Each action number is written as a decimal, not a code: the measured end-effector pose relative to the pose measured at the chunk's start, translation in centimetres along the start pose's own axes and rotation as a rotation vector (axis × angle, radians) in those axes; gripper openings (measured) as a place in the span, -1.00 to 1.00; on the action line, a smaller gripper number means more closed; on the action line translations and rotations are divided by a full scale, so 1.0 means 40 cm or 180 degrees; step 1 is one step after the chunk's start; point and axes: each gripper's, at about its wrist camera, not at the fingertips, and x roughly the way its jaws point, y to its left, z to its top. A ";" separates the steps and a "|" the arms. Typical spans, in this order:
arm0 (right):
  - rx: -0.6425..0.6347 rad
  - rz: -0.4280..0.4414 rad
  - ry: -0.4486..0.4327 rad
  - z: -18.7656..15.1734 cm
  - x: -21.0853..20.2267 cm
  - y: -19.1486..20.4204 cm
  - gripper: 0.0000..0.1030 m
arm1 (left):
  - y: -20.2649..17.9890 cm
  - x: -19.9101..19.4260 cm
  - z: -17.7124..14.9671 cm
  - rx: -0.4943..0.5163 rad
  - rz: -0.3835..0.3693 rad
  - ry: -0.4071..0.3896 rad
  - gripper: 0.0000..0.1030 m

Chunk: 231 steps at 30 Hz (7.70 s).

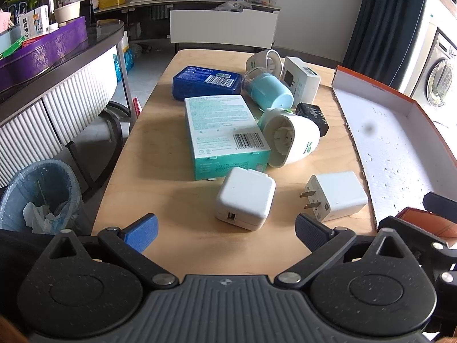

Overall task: Organize rigid objects
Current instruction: 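Move the left tool toward the white square charger on the table, then grasp the white square charger with the left tool while the right tool grasps the white plug adapter, then carry both chargers into the white tray and open both tools to release them, then withdraw both tools from the tray back over the table items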

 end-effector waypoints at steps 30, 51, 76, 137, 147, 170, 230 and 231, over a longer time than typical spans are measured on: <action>-0.0005 -0.0027 0.0063 -0.010 0.017 0.007 0.98 | 0.016 0.039 0.008 0.0068 -0.0033 -0.0006 1.00; -0.0156 -0.0091 0.0297 -0.010 0.059 0.020 0.98 | -0.006 0.062 0.013 0.0319 -0.0035 -0.0253 0.53; -0.0463 -0.0036 0.0342 0.004 0.224 0.082 0.59 | 0.070 -0.012 0.002 -0.0191 -0.0096 -0.0646 -0.18; 0.0705 -0.0833 -0.0217 0.281 0.083 -0.465 0.52 | -0.387 0.136 0.328 0.0716 -0.1161 -0.0441 -0.18; 0.0725 -0.0884 -0.0161 0.295 0.126 -0.501 0.53 | -0.420 0.176 0.342 0.0754 -0.1167 -0.0402 -0.18; 0.0724 -0.0989 0.0054 0.310 0.219 -0.555 0.53 | -0.467 0.243 0.356 0.0837 -0.1163 -0.0294 -0.18; 0.0734 -0.0885 -0.0098 0.252 0.033 -0.434 0.79 | -0.337 0.087 0.293 0.0590 -0.0553 -0.0272 1.00; 0.0720 -0.0863 -0.0086 0.251 0.035 -0.427 0.79 | -0.331 0.085 0.290 0.0581 -0.0532 -0.0272 1.00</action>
